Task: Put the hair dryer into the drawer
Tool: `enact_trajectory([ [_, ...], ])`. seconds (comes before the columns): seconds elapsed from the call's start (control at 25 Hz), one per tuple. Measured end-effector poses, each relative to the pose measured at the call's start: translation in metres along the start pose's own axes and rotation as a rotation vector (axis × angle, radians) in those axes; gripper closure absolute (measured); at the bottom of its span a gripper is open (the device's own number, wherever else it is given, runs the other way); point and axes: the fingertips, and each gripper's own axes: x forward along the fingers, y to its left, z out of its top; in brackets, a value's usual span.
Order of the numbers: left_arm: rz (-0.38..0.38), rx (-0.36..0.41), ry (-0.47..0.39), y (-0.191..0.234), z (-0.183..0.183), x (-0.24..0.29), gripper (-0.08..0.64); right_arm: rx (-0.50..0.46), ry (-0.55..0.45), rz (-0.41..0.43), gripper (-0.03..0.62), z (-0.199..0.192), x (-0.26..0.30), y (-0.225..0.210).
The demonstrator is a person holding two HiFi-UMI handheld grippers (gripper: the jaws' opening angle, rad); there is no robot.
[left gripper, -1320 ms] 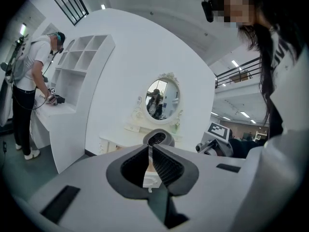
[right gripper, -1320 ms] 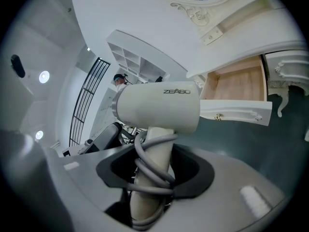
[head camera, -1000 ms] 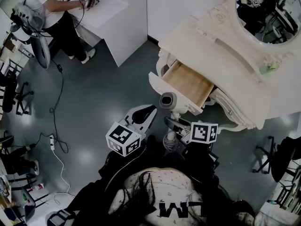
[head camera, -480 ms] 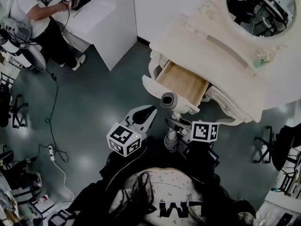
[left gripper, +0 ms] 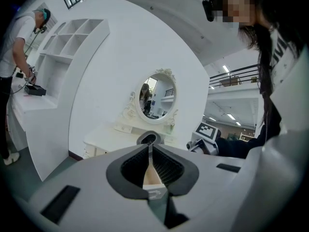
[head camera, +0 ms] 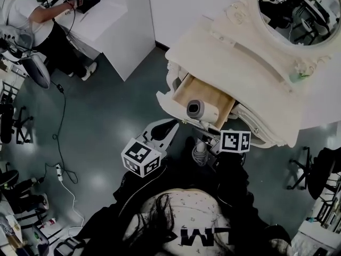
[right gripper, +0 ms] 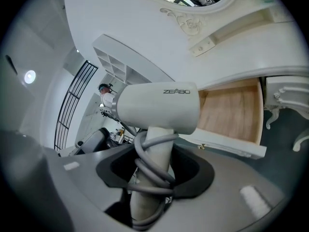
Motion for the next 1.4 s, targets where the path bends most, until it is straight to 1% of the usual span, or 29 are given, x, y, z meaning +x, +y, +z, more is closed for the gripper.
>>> enact_trajectory([
  [0.24,0.039,-0.010,-0.015,0.014,0.019,0.041,0.555,-0.035,0.095,-0.020,0.379,0.043,0.014,-0.044],
  [0.44,0.067,-0.027,-0.002,0.023,0.022,0.067,0.555,-0.108,0.214,-0.046,0.379,0.063,0.033,-0.079],
  [0.68,0.109,-0.043,0.006,0.035,0.024,0.084,0.554,-0.165,0.340,-0.024,0.379,0.070,0.063,-0.117],
  [0.84,0.126,-0.050,0.021,0.035,0.022,0.094,0.554,-0.227,0.463,-0.037,0.379,0.061,0.077,-0.144],
  [0.96,0.133,-0.051,0.028,0.034,0.022,0.101,0.554,-0.275,0.525,-0.061,0.379,0.059,0.086,-0.164],
  [1.12,0.146,-0.053,0.036,0.035,0.022,0.107,0.554,-0.335,0.565,-0.101,0.379,0.057,0.099,-0.184],
  [1.4,0.177,-0.065,0.047,0.040,0.020,0.108,0.554,-0.451,0.573,-0.204,0.379,0.056,0.119,-0.212],
])
